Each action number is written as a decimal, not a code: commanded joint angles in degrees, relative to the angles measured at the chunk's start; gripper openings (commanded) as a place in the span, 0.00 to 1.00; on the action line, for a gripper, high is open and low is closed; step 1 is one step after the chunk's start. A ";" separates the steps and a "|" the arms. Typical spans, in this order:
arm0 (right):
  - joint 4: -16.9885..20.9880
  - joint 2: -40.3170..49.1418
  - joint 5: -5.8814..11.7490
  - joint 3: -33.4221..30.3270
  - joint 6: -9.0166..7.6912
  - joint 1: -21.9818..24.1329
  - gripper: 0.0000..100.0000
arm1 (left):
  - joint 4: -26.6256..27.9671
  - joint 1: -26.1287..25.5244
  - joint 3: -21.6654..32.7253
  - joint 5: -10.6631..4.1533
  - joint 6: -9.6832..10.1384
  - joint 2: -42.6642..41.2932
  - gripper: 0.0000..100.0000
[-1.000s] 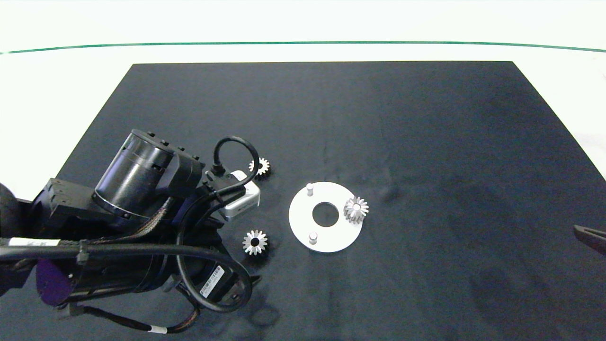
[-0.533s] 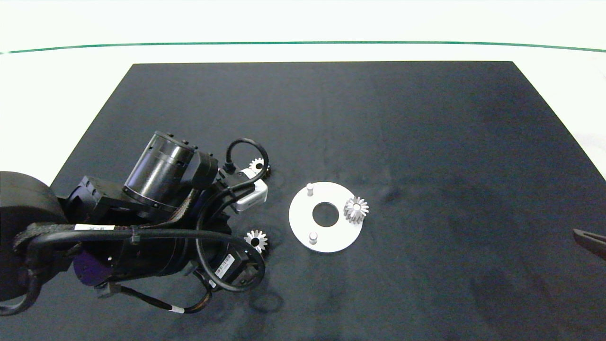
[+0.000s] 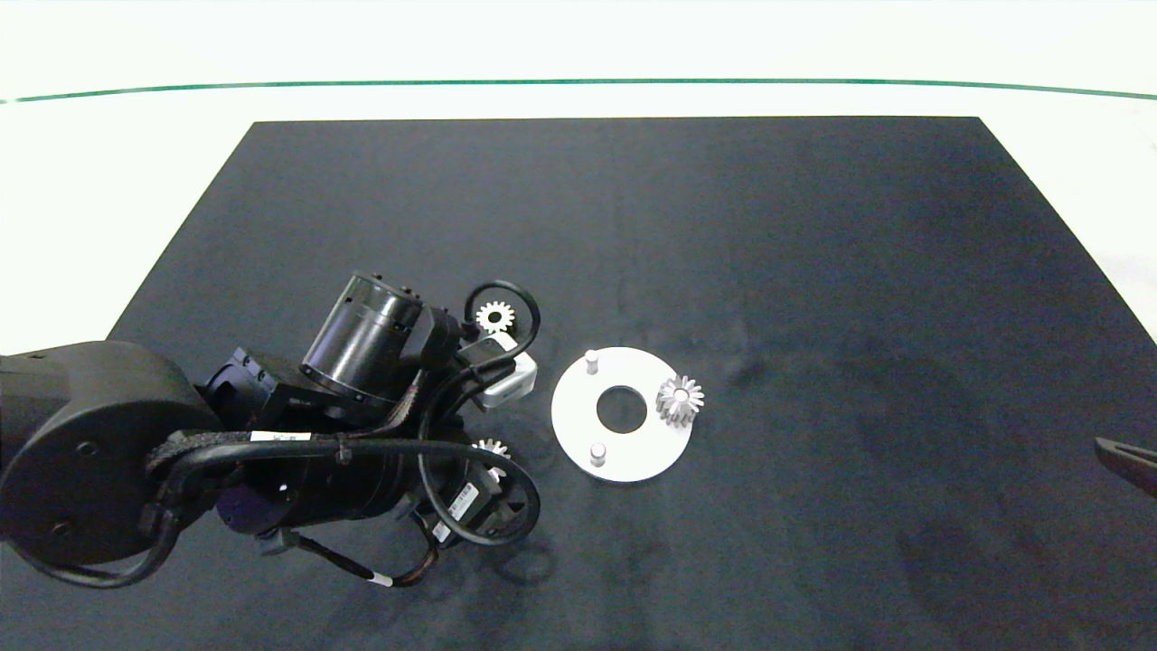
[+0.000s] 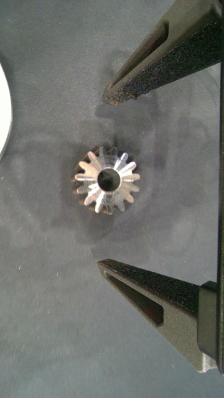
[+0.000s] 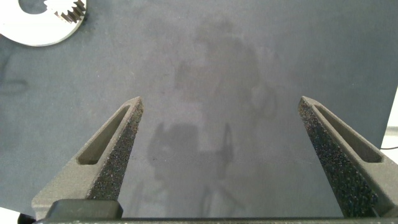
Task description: Install three planetary gears onto the carrier pins
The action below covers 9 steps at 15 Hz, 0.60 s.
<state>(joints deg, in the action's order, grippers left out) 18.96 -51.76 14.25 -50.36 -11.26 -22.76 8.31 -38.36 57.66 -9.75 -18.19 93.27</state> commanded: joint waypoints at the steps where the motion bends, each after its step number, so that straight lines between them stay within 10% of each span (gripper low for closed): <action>1: 0.12 -0.27 0.08 0.09 -0.16 0.00 1.00 | -0.05 -0.13 -0.01 -0.09 0.00 1.21 1.00; 9: 0.12 -0.53 -0.10 0.44 -0.16 0.00 1.00 | -2.43 -0.04 -0.27 0.00 0.26 2.35 0.96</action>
<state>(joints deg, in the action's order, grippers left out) 18.98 -52.01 14.06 -49.92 -11.35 -22.74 5.84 -38.50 57.38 -9.69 -17.83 95.45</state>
